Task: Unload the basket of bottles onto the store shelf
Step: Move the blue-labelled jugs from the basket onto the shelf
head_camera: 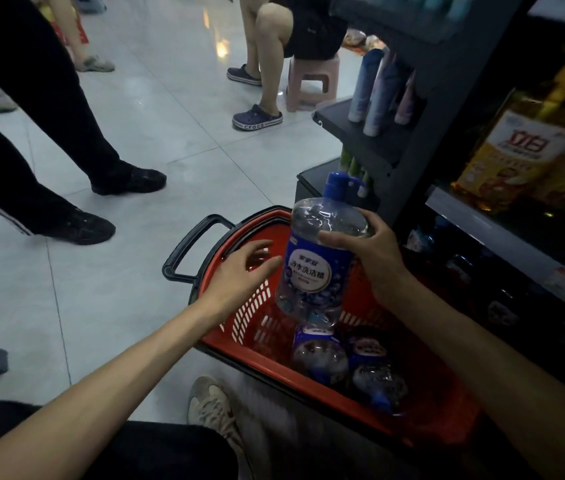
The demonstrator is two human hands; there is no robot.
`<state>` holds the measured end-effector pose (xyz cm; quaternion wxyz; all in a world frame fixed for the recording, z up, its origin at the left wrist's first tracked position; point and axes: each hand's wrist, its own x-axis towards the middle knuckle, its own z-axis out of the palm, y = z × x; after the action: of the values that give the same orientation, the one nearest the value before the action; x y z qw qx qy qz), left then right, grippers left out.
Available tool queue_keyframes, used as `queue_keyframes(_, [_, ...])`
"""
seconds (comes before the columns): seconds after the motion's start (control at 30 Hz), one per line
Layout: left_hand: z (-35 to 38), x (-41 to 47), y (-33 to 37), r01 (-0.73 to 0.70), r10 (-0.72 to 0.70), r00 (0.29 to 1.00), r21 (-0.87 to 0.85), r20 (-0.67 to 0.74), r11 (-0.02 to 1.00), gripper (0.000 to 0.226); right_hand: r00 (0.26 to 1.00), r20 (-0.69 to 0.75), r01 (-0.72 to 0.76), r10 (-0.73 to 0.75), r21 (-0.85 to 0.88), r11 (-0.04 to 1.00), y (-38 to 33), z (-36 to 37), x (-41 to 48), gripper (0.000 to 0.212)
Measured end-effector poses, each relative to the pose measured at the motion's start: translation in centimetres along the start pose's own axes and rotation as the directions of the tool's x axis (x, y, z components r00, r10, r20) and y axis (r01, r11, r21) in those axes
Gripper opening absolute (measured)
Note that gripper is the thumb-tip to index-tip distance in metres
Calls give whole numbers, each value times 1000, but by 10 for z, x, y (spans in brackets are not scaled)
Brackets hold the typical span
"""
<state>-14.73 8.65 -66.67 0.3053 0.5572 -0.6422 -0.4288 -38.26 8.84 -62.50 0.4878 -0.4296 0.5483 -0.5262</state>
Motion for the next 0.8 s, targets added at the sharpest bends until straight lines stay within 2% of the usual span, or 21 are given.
queue_keyframes(0.13, [8, 1, 38, 41, 11, 986, -307, 166, 951, 57, 1000, 11, -3, 1, 136, 991, -30, -4, -7, 68])
queue_keyframes(0.3, [17, 5, 61, 111, 40, 956, -488, 289, 866, 70, 999, 37, 19, -27, 206, 978, -59, -4, -16, 51])
queue_keyframes(0.37, [19, 4, 67, 130, 45, 954, -544, 297, 829, 73, 998, 51, 23, -34, 199, 980, -64, -4, -18, 60])
queue_keyframes(0.43, [24, 2, 72, 158, 29, 955, -590, 295, 792, 76, 999, 35, 19, -25, 158, 987, -70, -3, -22, 80])
queue_keyframes(0.5, [30, -3, 74, 182, 15, 957, -637, 291, 749, 83, 999, 32, 0, -1, 49, 999, -77, -5, -26, 99])
queue_keyframes(0.53, [34, -6, 77, 192, 16, 955, -660, 296, 726, 89, 999, 40, -7, 7, -7, 1000, -80, -8, -29, 99])
queue_keyframes(0.6, [42, -13, 83, 216, 18, 950, -696, 312, 685, 102, 998, 60, -19, 22, -41, 999, -86, -17, -36, 84])
queue_keyframes(0.7, [56, -23, 96, 273, 5, 939, -753, 344, 599, 102, 998, 42, -46, 49, -77, 996, -92, -33, -44, 62])
queue_keyframes(0.73, [61, -27, 103, 306, -3, 931, -773, 366, 556, 96, 997, 40, -57, 61, -94, 994, -94, -40, -47, 55])
queue_keyframes(0.8, [70, -30, 115, 359, 4, 912, -804, 410, 474, 62, 996, 54, -71, 78, -125, 990, -98, -57, -55, 50])
